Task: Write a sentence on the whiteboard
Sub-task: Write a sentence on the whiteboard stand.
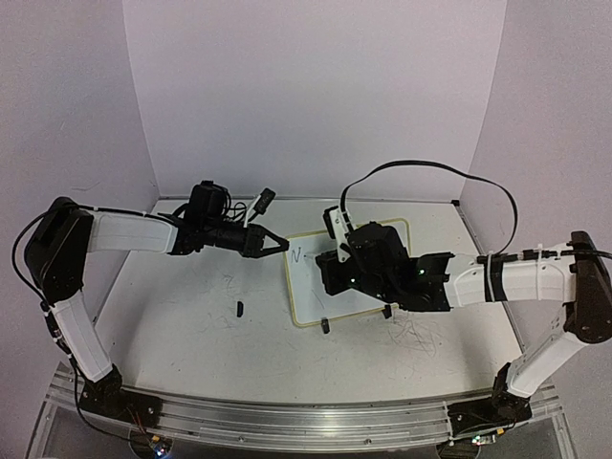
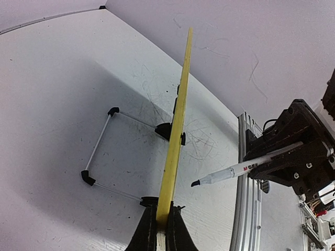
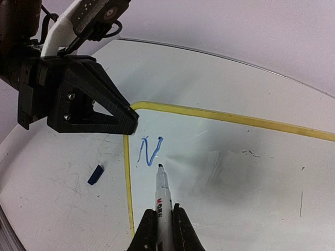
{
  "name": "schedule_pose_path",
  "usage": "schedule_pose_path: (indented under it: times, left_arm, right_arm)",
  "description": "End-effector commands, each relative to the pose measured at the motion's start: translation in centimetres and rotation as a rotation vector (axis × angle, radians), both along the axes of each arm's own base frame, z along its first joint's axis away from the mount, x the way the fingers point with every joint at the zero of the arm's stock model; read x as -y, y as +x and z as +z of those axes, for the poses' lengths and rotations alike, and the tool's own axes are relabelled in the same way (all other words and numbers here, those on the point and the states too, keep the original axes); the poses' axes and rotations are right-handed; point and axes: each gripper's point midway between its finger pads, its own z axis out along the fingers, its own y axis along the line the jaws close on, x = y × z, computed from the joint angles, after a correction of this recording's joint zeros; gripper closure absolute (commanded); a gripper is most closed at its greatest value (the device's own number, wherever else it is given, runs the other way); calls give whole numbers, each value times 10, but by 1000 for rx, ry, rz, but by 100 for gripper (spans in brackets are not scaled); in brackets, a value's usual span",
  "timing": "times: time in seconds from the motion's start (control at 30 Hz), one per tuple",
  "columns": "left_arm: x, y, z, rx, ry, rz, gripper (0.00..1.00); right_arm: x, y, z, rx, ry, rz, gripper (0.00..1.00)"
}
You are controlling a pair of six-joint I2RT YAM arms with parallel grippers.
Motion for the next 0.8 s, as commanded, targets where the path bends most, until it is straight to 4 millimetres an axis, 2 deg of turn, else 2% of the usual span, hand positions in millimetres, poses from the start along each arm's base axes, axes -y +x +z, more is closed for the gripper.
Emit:
schedule_pose_path:
  times: [0.0,0.17,0.33,0.77]
  left_arm:
    - [-8,0,-15,-24,68,33,100]
    - [-5,4,-11,-35,58,38,100]
    - [-3,4,-15,-49,58,28,100]
    - [-5,2,-14,-36,61,32,100]
  right_arm:
    - [-1,6,18,54,17,-3,100]
    - [-3,10,16,59,10,-19,100]
    - [-11,12,13,53,18,-4,100]
    - [-15,13,11,54,24,-4,100]
